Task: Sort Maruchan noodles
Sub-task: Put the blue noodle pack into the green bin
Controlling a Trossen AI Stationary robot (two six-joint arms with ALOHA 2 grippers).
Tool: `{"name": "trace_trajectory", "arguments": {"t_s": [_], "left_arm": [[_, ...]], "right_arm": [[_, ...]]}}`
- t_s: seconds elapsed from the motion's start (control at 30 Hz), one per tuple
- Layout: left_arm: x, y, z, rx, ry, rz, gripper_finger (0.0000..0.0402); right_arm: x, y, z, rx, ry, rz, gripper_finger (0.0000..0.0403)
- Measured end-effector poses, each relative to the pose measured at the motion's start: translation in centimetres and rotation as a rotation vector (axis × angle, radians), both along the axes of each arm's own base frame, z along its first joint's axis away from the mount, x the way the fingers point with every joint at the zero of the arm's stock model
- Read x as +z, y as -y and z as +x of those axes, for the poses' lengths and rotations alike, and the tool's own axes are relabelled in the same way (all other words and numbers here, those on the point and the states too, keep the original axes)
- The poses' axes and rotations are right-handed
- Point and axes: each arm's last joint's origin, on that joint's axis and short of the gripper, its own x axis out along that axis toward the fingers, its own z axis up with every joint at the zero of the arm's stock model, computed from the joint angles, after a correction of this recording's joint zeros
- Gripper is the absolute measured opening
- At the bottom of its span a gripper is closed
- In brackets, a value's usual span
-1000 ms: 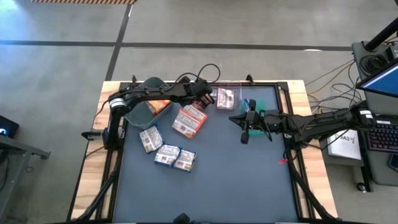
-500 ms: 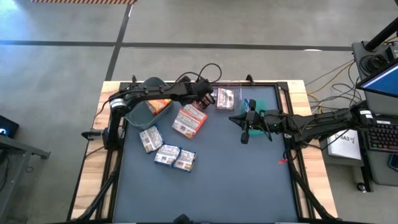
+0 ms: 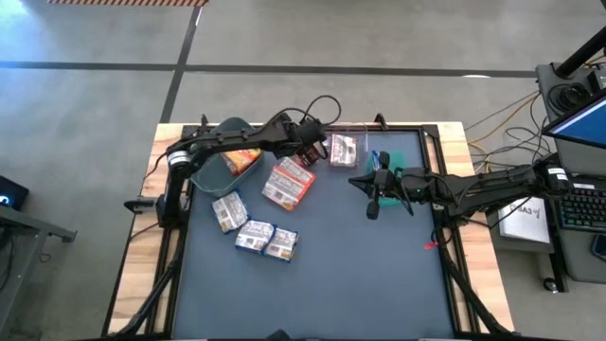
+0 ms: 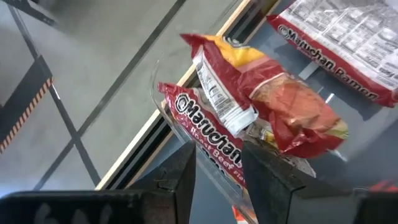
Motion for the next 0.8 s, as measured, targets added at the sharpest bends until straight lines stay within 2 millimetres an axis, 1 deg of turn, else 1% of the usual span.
{"name": "trace_trajectory", "arguments": {"t_s": [0.2, 0.27, 0.37, 0.43, 0.53, 0.63, 0.7, 0.8], "left_arm": [[0.8, 0.8, 0.0, -0.025, -0.036, -0.004, 0.0112], [1.2, 1.3, -0.1, -0.042, -0.042, -0.003, 0.0112], [2.5, 2.8, -0.6, -0.079, -0.040, 0.014, 0.0112], [3.9, 4.2, -1.0, -0.112, -0.034, 0.046, 0.0112], [6.2, 6.9, -2.2, -0.175, -0.020, 0.082, 0.0112], [8.3, 9.8, -4.3, -0.247, 0.026, 0.102, 0.0112], [9.0, 11.7, -5.9, -0.296, 0.067, 0.111, 0.0112], [8.9, 14.6, -8.6, -0.379, 0.134, 0.119, 0.0112]], "right_arm": [[0.0, 0.0, 0.0, -0.002, -0.001, 0.007, 0.0009], [0.0, 0.0, 0.0, -0.004, 0.002, 0.018, 0.0009], [0.1, 0.0, 0.0, -0.016, 0.000, 0.041, 0.0009], [0.4, 0.0, 0.1, -0.024, -0.006, 0.069, 0.0009], [1.0, 0.0, 0.2, -0.039, -0.026, 0.128, 0.0009], [1.4, 0.0, 0.2, -0.054, -0.023, 0.184, 0.0009], [1.4, 0.0, 0.3, -0.063, -0.011, 0.224, 0.0009], [1.1, -0.4, 0.4, -0.062, -0.005, 0.296, 0.0009]]}}
